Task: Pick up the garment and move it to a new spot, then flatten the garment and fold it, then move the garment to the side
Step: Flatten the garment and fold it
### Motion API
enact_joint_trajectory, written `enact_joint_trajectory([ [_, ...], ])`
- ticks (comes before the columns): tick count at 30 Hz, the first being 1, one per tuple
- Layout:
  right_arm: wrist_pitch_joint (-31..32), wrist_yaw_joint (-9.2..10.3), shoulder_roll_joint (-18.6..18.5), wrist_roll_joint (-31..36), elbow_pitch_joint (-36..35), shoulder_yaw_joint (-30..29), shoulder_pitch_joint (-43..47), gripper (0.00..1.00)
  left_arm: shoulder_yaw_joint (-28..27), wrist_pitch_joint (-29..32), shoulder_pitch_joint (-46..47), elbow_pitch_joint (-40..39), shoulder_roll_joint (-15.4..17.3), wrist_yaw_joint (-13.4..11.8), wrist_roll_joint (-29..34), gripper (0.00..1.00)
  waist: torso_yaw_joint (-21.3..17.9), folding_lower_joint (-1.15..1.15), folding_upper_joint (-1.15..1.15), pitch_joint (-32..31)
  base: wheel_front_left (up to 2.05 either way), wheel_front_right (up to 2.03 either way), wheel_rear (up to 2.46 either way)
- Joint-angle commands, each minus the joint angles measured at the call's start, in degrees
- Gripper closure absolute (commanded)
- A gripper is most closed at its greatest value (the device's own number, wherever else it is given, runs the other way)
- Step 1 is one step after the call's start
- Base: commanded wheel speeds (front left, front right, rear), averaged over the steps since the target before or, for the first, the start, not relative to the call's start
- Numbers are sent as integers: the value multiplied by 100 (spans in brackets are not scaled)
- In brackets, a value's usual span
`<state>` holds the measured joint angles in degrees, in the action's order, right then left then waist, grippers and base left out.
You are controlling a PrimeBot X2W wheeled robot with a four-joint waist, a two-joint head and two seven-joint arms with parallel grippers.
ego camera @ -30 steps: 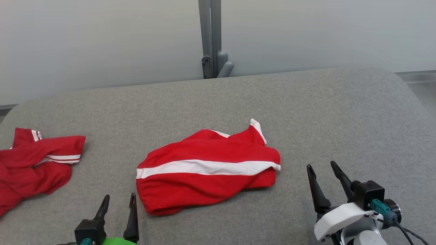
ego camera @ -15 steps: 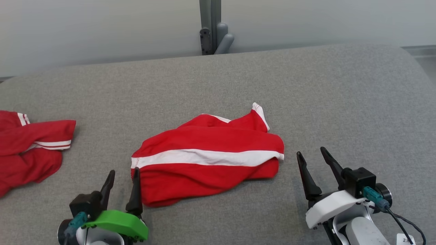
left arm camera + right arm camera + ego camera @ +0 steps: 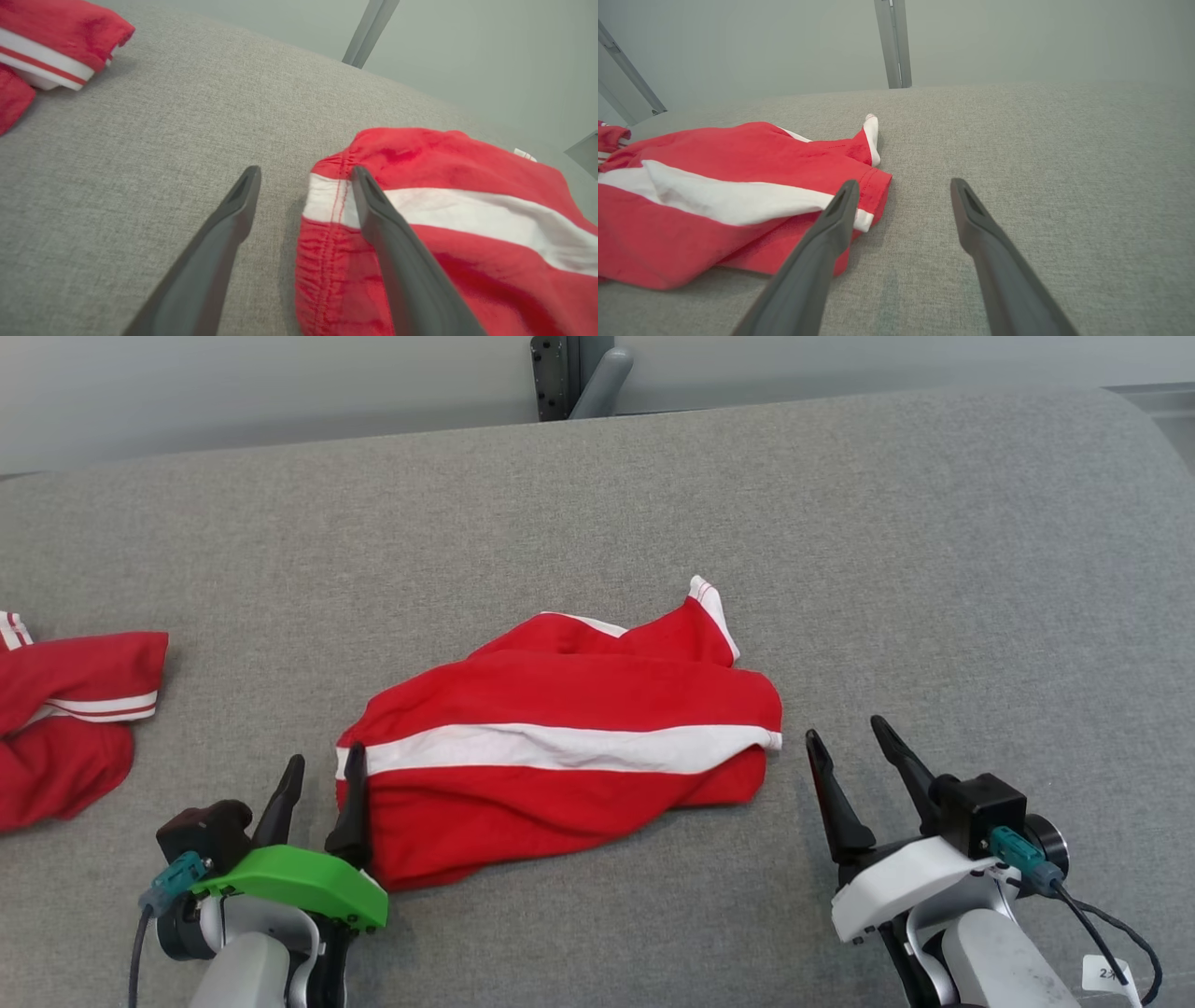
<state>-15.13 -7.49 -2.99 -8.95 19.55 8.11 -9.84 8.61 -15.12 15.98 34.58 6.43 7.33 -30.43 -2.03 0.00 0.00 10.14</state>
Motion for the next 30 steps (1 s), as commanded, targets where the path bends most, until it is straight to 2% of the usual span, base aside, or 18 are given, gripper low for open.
enact_joint_trajectory([
  [1,-2,1,-27,-15,7,3,-95,0,5,-4,107,30,45,24,-96,0,-6,0,0,29,0,0,0],
  [30,-2,0,-12,-106,25,40,-220,0,1452,0,510,713,485,25,-2043,0,-79,0,0,156,0,0,0],
])
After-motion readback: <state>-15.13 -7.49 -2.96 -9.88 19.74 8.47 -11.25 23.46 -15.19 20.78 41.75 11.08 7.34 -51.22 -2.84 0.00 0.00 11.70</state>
